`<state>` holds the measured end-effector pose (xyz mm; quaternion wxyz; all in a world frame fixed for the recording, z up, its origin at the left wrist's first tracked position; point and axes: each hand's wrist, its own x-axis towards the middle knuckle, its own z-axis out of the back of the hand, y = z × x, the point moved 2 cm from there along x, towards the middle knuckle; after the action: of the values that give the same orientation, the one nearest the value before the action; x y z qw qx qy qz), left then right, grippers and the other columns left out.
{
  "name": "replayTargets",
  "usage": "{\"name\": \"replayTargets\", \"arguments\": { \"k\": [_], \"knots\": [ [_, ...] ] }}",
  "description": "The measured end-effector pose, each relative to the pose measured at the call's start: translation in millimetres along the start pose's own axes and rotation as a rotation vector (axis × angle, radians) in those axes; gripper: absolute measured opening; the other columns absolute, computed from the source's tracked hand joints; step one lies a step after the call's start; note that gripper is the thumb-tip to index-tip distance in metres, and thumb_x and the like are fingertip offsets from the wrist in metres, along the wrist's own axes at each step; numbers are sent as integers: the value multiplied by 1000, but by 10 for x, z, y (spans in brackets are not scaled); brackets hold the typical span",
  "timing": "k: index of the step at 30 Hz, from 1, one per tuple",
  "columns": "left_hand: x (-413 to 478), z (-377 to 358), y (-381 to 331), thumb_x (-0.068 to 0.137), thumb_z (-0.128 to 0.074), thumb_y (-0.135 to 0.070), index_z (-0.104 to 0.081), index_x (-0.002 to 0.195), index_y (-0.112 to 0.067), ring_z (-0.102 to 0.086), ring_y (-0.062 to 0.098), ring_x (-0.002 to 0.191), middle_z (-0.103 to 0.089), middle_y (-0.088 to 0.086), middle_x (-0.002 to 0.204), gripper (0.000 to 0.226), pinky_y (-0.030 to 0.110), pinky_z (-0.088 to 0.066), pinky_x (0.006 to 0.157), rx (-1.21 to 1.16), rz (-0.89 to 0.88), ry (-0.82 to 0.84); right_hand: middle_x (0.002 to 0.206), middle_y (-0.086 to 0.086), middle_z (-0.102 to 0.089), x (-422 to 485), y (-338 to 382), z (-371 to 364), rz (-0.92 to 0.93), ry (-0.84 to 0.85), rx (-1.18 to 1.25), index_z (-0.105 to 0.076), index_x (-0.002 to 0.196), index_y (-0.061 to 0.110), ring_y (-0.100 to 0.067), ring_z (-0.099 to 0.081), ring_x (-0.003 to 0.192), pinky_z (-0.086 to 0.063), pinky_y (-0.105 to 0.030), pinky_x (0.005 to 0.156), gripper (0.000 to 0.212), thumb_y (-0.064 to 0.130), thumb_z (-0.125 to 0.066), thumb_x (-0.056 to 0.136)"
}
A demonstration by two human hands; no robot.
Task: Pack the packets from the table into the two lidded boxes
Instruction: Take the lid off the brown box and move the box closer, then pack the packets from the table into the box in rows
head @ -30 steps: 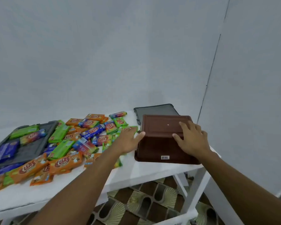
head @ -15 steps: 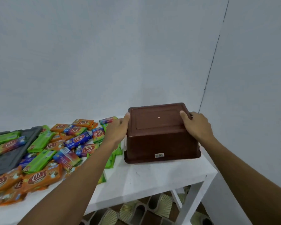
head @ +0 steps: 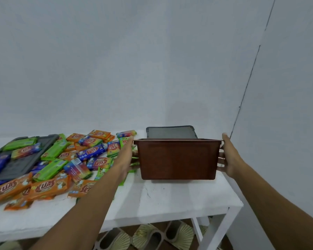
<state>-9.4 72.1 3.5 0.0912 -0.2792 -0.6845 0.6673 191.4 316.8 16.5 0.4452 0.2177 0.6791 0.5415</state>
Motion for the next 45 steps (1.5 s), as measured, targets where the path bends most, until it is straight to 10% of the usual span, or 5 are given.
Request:
{"name": "replayTargets", "arguments": {
  "k": [5,13,24,33,45],
  "knots": [
    [34,42,30,92,-46,-22,-52,88,-15,-56,22,77,-54,7,83,11,42,-52,76,30,38,68,75,-4,-52,121,-48,94,-22,49,-12,-53,85,13,-21,-52,68,-48,-36,68,9,21,-52,82],
    [266,1,108,94,-51,-51,-26,152,-19,-34,27,141,-31,5,157,70,43,-31,114,741,-212,-70,135,-12,-52,314,-62,-17,288,-153,-760,-41,140,17,-32,-53,118,-47,-48,95,62,41,-59,86],
    [422,1033,42,94,-58,-25,-52,136,-15,-41,28,133,-46,9,142,44,41,-37,108,1296,-327,120,131,0,-58,117,34,-1114,916,132,-1069,-58,125,25,-21,-46,125,-39,-48,105,37,36,-61,89],
    [242,1868,254,65,-80,-59,-48,136,-29,-41,13,123,-39,-8,136,83,29,-39,100,1517,-242,562,119,2,-65,-306,-161,-2629,1232,373,-1472,-58,125,26,-23,-55,112,-41,-42,92,38,38,-56,89],
    [331,2406,217,65,-80,-60,-47,129,-30,-53,10,113,-51,-13,122,78,25,-50,89,1158,-343,449,121,2,-59,-603,-703,-3363,792,862,-1891,-55,129,26,-18,-52,111,-46,-35,89,54,41,-73,80]
  ]
}}
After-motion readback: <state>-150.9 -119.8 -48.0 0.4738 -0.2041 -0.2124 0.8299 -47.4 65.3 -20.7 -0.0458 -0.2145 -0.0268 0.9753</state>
